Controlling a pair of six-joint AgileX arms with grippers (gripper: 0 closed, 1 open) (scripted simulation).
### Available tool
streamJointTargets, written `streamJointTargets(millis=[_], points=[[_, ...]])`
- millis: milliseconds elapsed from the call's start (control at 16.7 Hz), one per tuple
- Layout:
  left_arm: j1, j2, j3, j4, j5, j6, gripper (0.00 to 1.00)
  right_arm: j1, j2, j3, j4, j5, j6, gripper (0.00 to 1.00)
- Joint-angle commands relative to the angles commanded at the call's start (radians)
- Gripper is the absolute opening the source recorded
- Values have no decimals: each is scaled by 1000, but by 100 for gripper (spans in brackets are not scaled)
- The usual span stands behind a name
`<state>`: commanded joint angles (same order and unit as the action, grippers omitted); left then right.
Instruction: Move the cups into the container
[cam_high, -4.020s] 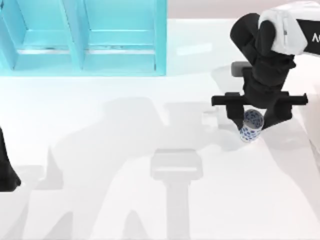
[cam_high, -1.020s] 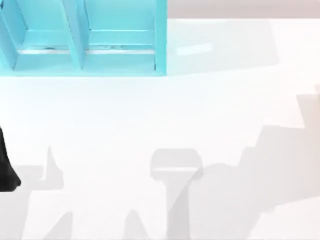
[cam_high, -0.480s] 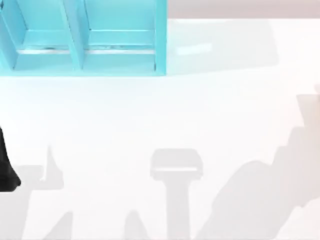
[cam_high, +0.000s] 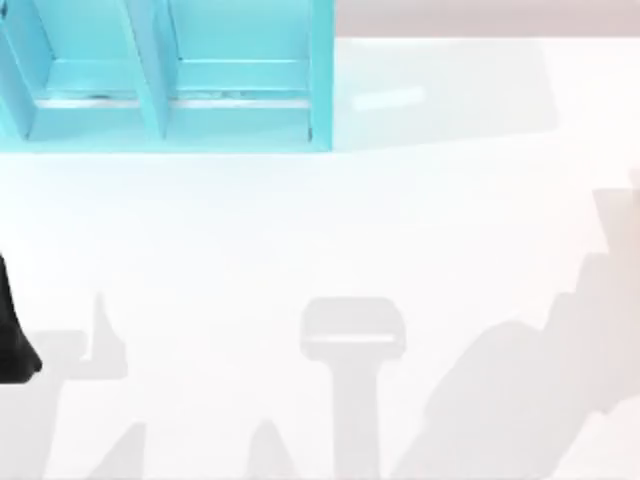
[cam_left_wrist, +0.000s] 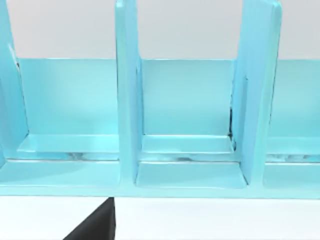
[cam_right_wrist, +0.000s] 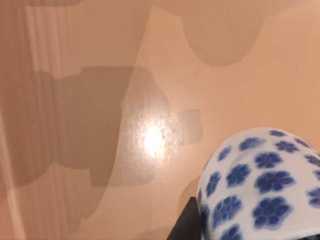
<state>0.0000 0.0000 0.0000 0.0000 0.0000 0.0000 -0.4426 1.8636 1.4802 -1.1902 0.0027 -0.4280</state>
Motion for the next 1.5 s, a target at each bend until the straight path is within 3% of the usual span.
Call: streamJointTargets(millis=[420, 1080, 1500], points=[[0, 0, 0, 0, 0, 0, 100, 0, 0, 0, 0, 0, 0, 98], [0, 0, 0, 0, 0, 0, 100, 0, 1, 16, -16, -1, 0, 100], [0, 0, 0, 0, 0, 0, 100, -5, 23, 329, -307, 0, -4, 100]])
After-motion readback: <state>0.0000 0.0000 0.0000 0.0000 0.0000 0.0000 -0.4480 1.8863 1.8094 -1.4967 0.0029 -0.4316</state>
